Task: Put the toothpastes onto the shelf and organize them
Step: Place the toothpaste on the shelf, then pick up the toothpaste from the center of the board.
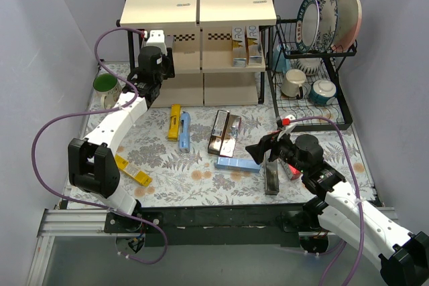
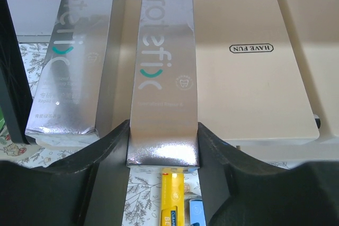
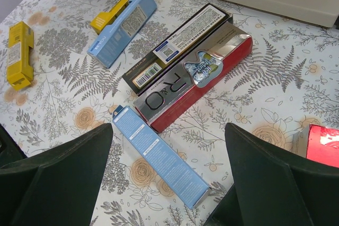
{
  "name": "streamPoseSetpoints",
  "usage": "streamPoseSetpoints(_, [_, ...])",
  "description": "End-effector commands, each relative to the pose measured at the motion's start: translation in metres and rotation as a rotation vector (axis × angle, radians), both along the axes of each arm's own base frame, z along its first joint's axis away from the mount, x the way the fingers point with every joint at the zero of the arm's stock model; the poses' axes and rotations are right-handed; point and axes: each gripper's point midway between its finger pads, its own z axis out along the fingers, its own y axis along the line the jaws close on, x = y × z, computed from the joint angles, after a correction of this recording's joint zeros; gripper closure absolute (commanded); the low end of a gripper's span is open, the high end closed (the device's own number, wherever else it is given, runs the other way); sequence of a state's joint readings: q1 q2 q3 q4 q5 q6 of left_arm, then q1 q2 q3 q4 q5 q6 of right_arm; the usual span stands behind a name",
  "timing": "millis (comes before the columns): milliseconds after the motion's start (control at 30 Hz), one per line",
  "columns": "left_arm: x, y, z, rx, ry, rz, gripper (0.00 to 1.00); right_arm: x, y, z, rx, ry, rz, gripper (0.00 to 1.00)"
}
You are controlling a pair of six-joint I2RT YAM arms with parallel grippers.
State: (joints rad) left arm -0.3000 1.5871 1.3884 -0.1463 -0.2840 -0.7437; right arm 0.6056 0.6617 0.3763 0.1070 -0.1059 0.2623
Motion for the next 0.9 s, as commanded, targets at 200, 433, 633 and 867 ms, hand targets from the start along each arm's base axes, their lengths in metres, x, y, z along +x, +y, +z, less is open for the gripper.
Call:
streamPoseSetpoints(200, [0.003, 0.007, 0.031, -0.014, -0.097, 0.027, 0.61, 0.000, 0.002, 0.004, 0.022, -0.028, 0.006, 0.05])
streamPoseSetpoints(433, [0.000, 0.003, 0.039, -0.026, -0.101, 0.003, 0.44, 0.000, 0.001, 0.005, 0.022, -0.030, 0.005, 0.05])
streamPoseSetpoints(633, [-0.025, 0.001, 0.072, -0.085, -0.148, -0.035, 0.22, 0.000, 0.001, 0.006, 0.015, -0.035, 0.004, 0.05])
streamPoseSetpoints(867, [-0.073, -0.001, 0.103, -0.181, -0.186, -0.098, 0.05, 0.000, 0.000, 0.008, -0.032, -0.031, 0.022, 0.05])
